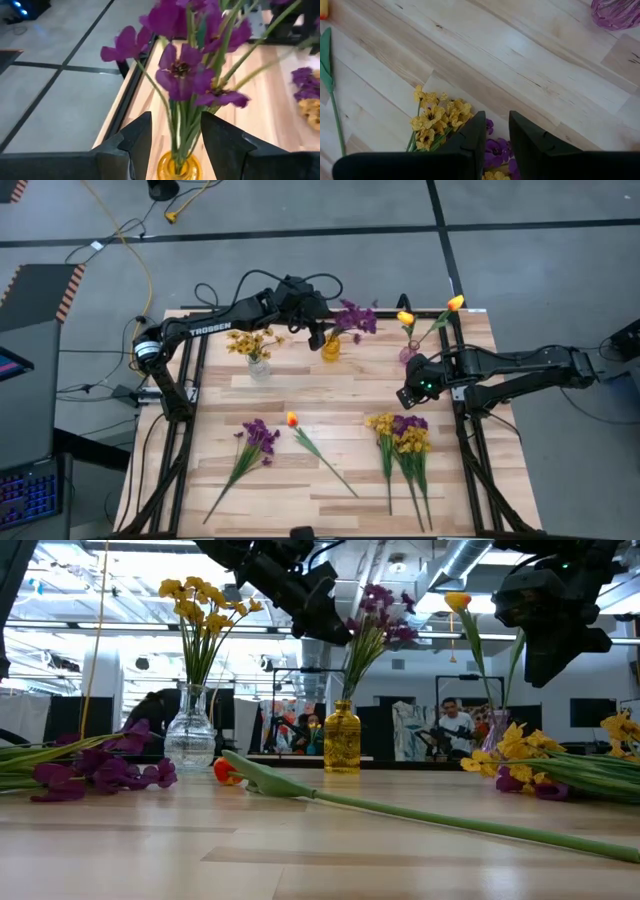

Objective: Sort flowers into vase by color
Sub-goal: Put the left purple flowers into the yellow vase

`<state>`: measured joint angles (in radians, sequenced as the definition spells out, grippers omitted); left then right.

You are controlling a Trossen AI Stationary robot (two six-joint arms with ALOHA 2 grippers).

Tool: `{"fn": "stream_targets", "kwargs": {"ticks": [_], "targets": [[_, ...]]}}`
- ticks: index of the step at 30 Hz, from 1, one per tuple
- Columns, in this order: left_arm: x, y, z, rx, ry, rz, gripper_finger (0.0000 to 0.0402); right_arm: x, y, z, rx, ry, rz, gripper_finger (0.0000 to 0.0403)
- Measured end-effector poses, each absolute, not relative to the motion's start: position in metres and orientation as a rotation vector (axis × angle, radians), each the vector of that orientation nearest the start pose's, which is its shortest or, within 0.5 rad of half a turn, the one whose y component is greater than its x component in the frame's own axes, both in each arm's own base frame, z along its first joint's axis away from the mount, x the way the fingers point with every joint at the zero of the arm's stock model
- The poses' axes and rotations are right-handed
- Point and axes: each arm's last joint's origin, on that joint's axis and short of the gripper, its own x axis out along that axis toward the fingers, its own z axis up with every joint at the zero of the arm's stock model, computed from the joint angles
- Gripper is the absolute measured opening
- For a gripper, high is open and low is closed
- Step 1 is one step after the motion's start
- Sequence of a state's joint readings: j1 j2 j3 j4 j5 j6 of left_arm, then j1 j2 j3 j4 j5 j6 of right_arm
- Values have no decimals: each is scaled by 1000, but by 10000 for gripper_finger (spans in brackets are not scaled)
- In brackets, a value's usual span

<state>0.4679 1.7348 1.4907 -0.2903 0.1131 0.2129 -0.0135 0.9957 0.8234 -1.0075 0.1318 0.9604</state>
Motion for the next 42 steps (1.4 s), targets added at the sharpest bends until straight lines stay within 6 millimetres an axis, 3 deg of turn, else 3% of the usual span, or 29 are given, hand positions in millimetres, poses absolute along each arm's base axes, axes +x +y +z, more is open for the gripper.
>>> {"fn": "stream_targets", "kwargs": {"ticks": [8,21,26,33,42], "targets": [[353,173,333,121,635,296,158,165,-6,253,773,1015,-677,113],[332,146,404,111,772,225,157,165,-6,253,773,1016,-678,113],[315,122,420,-3,903,198,157,165,-6,253,772,1016,-678,113],[296,76,414,-217,1201,184,157,165,-6,253,772,1016,-678,113],[298,20,417,-156,1205,102,157,165,-6,253,772,1016,-677,113]]}}
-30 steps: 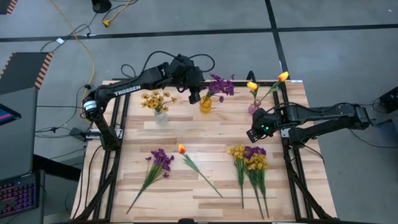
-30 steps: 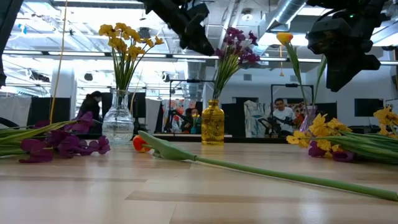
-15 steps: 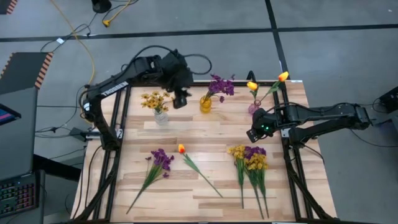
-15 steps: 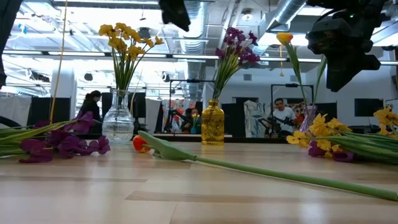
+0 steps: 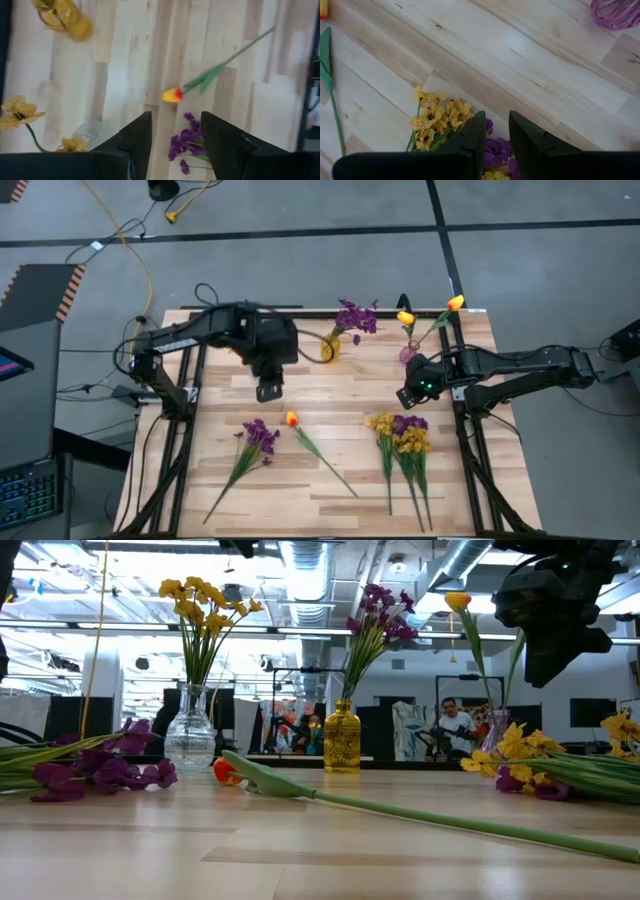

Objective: Sort flowers into vase by color
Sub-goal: Put the left purple flowers into the yellow vase

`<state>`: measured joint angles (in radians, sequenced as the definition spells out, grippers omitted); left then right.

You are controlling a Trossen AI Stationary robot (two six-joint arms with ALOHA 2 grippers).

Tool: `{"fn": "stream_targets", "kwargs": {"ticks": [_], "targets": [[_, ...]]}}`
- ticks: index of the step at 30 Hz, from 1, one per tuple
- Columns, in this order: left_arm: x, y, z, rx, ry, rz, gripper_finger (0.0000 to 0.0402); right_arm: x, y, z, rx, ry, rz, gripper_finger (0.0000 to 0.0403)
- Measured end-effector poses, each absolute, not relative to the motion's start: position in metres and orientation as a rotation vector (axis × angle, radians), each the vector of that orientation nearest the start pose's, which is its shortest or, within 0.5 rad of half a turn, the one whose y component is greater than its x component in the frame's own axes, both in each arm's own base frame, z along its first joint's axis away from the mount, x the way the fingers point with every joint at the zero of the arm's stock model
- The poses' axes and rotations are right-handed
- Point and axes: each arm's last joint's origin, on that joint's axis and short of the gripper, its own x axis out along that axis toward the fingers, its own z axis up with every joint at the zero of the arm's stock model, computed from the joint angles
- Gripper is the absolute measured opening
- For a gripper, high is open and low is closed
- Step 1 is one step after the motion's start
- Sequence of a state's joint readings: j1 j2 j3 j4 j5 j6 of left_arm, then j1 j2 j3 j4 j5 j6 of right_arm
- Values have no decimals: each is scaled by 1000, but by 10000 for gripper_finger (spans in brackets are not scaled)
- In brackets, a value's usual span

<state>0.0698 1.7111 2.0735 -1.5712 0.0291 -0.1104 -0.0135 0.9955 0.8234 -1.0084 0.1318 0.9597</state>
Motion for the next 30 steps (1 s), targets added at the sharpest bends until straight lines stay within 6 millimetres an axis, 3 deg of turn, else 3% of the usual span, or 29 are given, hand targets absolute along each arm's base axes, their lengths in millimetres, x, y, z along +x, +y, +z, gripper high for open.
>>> {"fn": "stream_targets", "kwargs": {"ticks": [5,18,30], "targets": [[299,0,417,-135,1206,110,157,165,-6,253,772,1016,-678,113],[296,-46,417,-293,1211,141,165,165,-6,253,772,1016,-678,113],[292,-68,417,-268,1200,156,265,165,-6,253,772,1016,-678,113]]}}
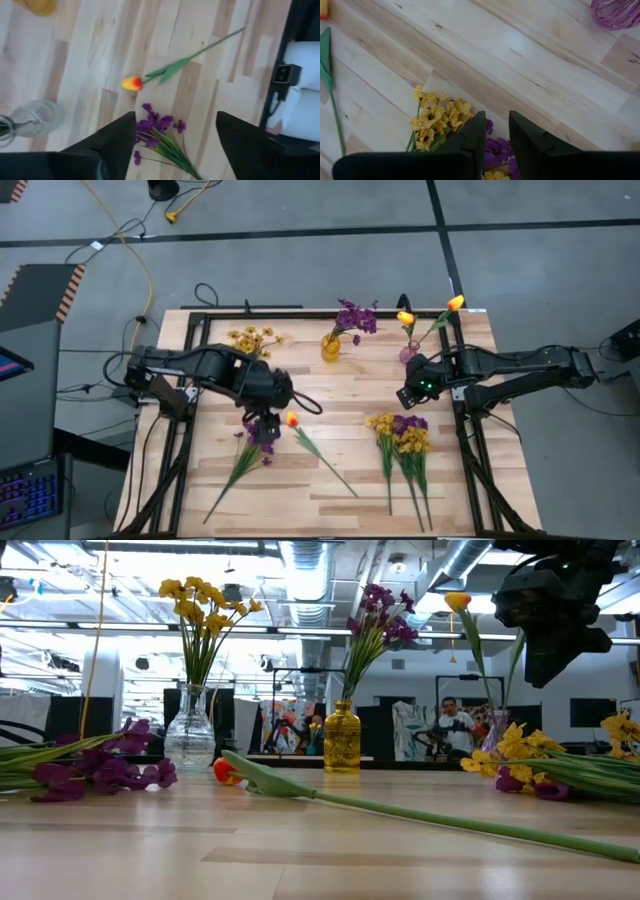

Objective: Sort flowers into vase by color
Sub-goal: Put the left purple flowers into the yellow vase

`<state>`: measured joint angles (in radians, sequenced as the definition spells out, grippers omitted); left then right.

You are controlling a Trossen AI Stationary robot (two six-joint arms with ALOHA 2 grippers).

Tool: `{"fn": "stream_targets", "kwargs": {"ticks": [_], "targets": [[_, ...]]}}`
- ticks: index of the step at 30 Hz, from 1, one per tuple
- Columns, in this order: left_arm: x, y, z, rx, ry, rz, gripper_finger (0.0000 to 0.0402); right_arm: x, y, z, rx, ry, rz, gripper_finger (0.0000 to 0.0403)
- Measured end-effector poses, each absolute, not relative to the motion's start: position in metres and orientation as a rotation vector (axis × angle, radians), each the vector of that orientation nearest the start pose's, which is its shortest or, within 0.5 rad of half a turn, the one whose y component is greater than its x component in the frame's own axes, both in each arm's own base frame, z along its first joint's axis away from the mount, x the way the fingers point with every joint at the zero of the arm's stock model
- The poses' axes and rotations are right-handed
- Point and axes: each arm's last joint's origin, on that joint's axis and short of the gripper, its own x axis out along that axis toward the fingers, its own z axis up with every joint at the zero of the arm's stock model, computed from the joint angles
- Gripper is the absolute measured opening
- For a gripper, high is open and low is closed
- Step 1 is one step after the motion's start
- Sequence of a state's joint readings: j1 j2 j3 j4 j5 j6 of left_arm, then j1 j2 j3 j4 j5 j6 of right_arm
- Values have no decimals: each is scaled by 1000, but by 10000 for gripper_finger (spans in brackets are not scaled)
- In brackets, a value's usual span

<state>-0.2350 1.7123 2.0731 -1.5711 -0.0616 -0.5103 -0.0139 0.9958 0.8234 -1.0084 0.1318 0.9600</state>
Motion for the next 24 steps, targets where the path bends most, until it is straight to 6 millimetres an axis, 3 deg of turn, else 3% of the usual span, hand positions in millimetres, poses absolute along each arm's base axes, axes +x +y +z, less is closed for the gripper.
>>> {"fn": "stream_targets", "kwargs": {"ticks": [6,15,24], "targets": [[287,-88,416,-273,1174,217,305,165,-6,253,772,1016,-678,113],[270,-138,415,-373,1166,216,307,165,-6,253,772,1016,-678,113],[264,-178,399,-564,1177,383,307,165,-6,253,769,1017,-675,113]]}}
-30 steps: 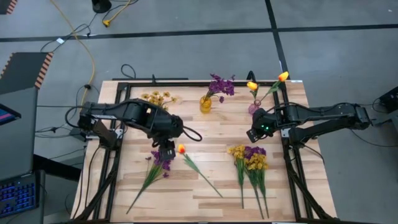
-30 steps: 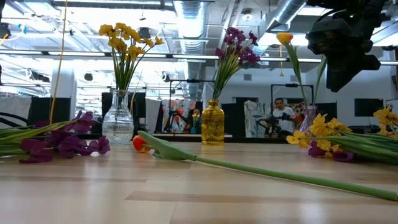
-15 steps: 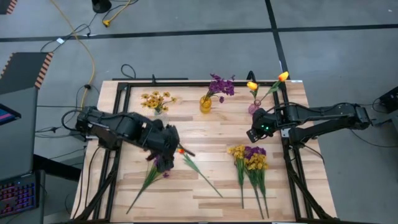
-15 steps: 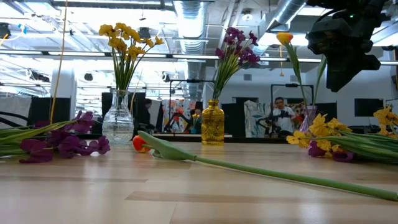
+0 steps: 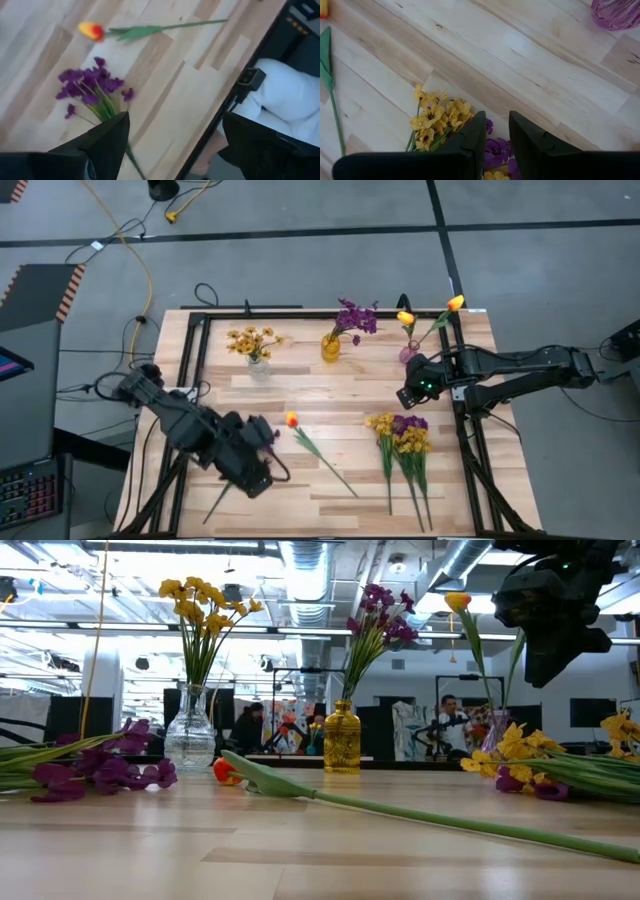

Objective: Sort flowers into vase by color
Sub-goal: Put the left purple flowers into the yellow vase

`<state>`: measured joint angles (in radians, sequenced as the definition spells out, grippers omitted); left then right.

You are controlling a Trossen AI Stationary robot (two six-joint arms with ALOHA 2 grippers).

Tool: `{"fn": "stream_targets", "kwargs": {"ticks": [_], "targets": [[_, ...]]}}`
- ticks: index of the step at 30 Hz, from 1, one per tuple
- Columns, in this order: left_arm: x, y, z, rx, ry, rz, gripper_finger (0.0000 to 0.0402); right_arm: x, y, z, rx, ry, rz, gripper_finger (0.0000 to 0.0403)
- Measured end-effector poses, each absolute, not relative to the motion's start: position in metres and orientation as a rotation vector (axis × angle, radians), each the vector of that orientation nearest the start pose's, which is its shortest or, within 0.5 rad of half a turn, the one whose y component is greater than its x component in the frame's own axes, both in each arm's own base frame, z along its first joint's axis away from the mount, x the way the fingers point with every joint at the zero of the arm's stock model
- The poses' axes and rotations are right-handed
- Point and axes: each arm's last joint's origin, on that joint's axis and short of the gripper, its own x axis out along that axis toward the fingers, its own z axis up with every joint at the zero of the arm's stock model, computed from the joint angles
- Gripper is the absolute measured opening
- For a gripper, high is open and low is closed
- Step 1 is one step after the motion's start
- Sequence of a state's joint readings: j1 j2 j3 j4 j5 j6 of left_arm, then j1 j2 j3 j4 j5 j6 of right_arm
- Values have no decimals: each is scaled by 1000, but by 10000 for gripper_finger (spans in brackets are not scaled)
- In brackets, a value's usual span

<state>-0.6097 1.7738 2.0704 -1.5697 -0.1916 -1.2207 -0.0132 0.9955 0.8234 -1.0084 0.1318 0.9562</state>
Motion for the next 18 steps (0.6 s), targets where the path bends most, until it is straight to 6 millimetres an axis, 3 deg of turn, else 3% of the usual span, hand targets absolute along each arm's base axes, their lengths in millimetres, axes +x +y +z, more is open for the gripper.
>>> {"fn": "stream_targets", "kwargs": {"ticks": [9,18], "targets": [[271,-202,325,-531,1321,650,307,164,1,253,728,1038,-632,113],[261,-197,264,-475,1430,859,307,165,10,253,697,1051,-582,113]]}}
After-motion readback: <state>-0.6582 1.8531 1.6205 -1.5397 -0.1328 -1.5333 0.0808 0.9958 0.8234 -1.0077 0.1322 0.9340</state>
